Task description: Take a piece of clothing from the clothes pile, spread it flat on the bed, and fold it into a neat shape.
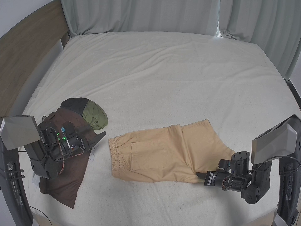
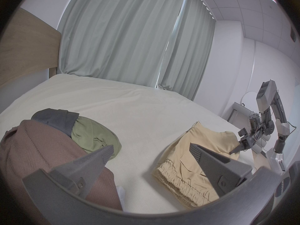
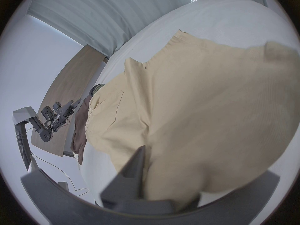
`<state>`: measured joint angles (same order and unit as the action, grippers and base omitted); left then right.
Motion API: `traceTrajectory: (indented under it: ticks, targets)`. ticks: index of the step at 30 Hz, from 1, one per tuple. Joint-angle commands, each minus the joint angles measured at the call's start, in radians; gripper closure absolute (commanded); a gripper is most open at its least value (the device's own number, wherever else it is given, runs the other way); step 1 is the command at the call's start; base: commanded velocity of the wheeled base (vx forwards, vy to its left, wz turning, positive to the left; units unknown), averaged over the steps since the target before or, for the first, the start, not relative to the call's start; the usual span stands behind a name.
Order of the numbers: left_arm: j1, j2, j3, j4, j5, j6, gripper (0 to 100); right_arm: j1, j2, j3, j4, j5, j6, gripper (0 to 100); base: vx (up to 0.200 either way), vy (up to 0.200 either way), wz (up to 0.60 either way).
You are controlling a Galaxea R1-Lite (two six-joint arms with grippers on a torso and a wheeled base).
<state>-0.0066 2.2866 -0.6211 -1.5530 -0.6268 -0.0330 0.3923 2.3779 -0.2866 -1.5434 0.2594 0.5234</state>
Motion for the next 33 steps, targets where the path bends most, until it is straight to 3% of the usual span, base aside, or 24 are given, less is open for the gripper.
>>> traceTrajectory:
  ticks: [1, 5, 6, 8, 20, 33]
  targets:
    - [-0.001, 0.002, 0.000, 0.001, -0.016, -0.001, 0, 0.002, 0.006, 0.000, 0.002, -0.002, 0.001, 0, 0.000, 0.000, 0.00]
    - [-0.001, 0.002, 0.000, 0.001, -0.017, -0.001, 0, 0.016, -0.005, 0.063, -0.001, 0.018, -0.010, 0, 0.000, 0.000, 0.00]
    - [-0.001, 0.001, 0.000, -0.001, -0.019, -0.001, 0, 0.054, -0.028, 0.112, 0.000, 0.069, -0.016, 0, 0.000, 0.000, 0.00]
    - [-0.001, 0.001, -0.002, -0.001, -0.021, -0.002, 0, 0.082, -0.060, 0.150, 0.002, 0.109, -0.017, 0, 0.000, 0.000, 0.00]
    - [-0.003, 0.007, 0.007, 0.001, -0.048, 0.001, 0, 0.184, -0.186, 0.159, 0.000, 0.133, -0.013, 0, 0.000, 0.000, 0.00]
    - [-0.018, -0.010, 0.107, 0.001, -0.113, 0.007, 0, 0.168, -0.289, 0.050, -0.001, 0.209, -0.014, 0, 0.000, 0.000, 0.00]
